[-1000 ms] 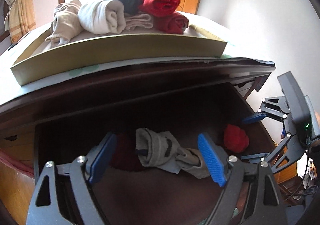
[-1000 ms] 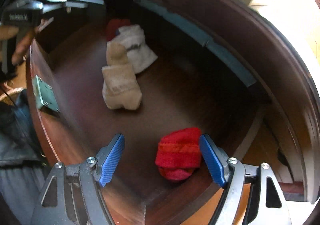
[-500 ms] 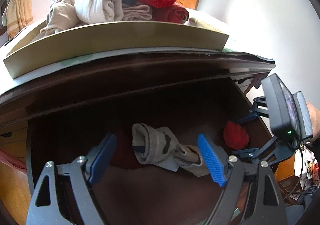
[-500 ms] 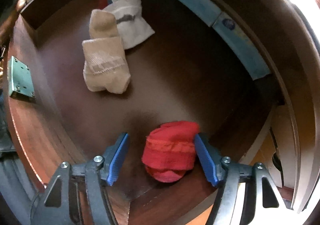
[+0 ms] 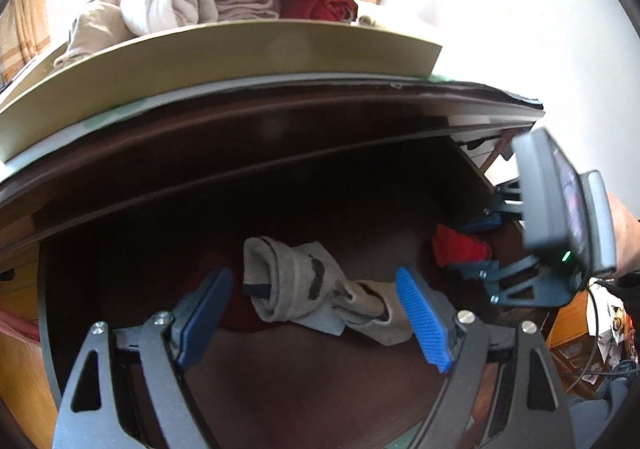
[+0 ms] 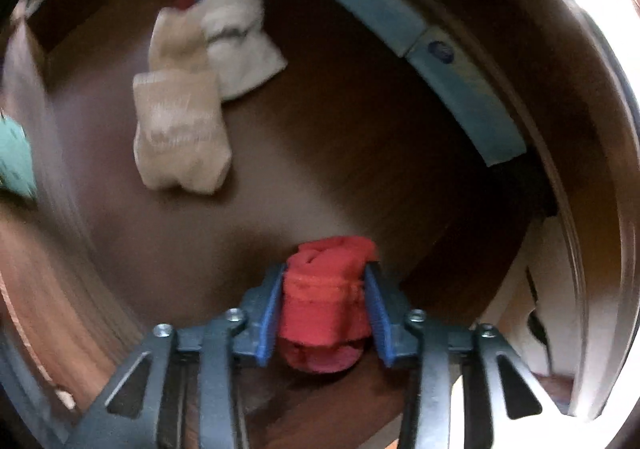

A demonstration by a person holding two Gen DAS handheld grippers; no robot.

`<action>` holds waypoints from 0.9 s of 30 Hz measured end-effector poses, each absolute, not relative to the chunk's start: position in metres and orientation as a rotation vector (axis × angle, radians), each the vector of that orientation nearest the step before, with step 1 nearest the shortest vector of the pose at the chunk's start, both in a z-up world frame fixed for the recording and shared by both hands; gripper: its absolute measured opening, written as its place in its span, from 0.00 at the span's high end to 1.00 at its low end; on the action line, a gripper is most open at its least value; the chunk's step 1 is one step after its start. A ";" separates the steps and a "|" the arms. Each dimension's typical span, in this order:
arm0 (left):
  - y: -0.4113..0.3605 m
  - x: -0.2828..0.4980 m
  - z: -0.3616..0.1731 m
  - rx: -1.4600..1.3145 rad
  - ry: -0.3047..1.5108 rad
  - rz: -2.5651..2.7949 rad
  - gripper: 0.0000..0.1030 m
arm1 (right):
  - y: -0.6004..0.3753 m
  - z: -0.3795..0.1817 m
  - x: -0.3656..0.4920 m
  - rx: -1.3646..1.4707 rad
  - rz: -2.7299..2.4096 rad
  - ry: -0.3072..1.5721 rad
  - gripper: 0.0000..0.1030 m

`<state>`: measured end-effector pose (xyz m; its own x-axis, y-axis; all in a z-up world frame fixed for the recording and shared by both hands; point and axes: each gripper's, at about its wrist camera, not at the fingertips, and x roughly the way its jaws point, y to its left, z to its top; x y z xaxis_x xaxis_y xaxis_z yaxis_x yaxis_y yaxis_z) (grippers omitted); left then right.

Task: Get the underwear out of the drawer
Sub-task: 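Close right gripper on red sock while left gripper closes on beige sock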

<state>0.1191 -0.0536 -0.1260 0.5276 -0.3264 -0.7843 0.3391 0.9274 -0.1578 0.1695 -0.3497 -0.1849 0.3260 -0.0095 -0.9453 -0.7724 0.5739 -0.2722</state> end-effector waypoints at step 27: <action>-0.129 0.123 -0.159 0.297 1.158 -0.665 0.18 | -0.381 -0.132 0.194 -0.183 0.662 1.044 0.65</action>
